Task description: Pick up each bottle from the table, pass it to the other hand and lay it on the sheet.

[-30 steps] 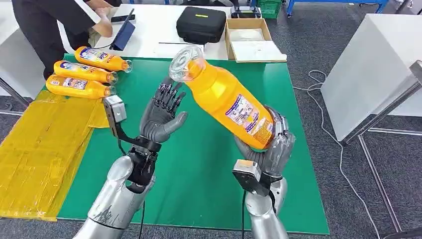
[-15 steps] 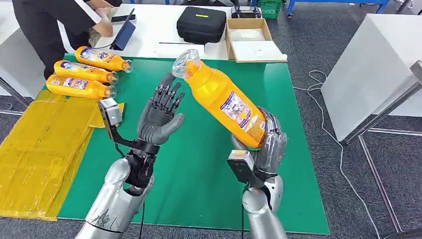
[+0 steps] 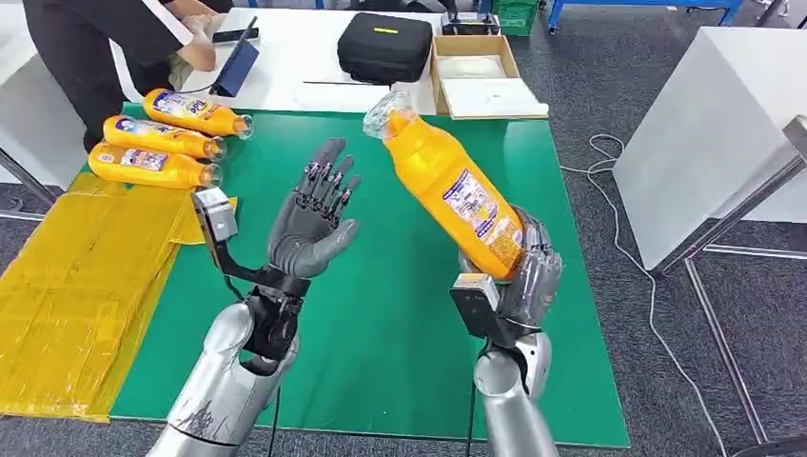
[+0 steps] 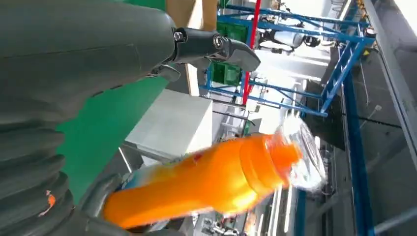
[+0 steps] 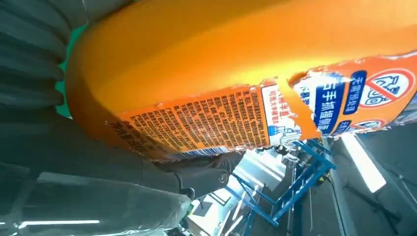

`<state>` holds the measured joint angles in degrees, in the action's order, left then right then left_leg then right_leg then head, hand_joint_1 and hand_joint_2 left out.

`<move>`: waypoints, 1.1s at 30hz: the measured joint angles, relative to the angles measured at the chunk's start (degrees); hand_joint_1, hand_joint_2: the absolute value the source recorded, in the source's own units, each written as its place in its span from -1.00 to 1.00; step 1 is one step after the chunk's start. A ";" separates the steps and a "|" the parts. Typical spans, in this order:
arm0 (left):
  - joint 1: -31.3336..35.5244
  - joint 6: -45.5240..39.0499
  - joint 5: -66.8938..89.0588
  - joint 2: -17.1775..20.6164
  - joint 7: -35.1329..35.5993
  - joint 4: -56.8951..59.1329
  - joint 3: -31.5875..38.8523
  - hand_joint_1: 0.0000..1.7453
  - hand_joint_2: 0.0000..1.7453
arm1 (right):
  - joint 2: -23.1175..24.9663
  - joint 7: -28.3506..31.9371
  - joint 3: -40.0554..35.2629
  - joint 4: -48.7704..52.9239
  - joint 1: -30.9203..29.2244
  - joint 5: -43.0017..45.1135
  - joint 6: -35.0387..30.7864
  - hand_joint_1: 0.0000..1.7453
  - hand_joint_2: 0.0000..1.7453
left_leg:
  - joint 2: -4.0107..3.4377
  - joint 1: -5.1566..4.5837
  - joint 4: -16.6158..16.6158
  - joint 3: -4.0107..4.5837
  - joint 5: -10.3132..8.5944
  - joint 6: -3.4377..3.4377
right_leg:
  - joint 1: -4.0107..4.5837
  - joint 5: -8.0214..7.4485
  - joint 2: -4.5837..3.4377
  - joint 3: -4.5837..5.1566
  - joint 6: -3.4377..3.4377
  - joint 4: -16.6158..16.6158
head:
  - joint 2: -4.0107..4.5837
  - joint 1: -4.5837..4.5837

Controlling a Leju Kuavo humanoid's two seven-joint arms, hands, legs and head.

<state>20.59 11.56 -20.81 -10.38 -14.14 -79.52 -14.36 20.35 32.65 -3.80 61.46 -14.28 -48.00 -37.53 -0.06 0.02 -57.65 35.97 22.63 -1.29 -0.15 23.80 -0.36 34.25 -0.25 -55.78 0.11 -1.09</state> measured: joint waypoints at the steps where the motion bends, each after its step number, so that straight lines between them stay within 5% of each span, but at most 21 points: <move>1: 0.08 0.20 0.04 -0.15 0.09 0.00 -0.28 -1.00 1.00 | 0.00 -0.17 0.17 -0.35 -0.15 -0.47 0.00 0.96 1.00 | 0.00 0.00 0.00 0.00 0.00 0.00 | 0.00 0.00 0.01 -0.01 0.00 0.00 | 0.00 0.00; 9: 0.37 1.68 0.05 -1.25 0.37 0.02 -1.51 -1.00 1.00 | 0.00 -7.47 -0.92 -1.03 -0.68 -8.06 0.00 0.98 1.00 | 0.00 0.00 0.00 0.01 0.00 0.00 | 0.00 0.00 0.00 0.01 0.00 0.00 | 0.00 0.00; 33: 0.18 1.86 0.35 -1.88 0.94 -0.81 -1.73 -1.00 1.00 | -0.05 -11.54 -5.44 -2.05 -1.92 -11.10 0.00 1.00 1.00 | 0.00 0.00 0.00 0.01 0.00 0.00 | 0.00 0.00 0.00 0.00 0.00 0.00 | 0.00 0.02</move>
<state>20.77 13.42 -20.46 -12.26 -13.20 -80.32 -16.09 20.30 21.11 -9.25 59.41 -16.20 -59.10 -37.53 -0.06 0.02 -57.65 35.98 22.62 -1.29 -0.15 23.80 -0.36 34.25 -0.25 -55.79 0.11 -1.07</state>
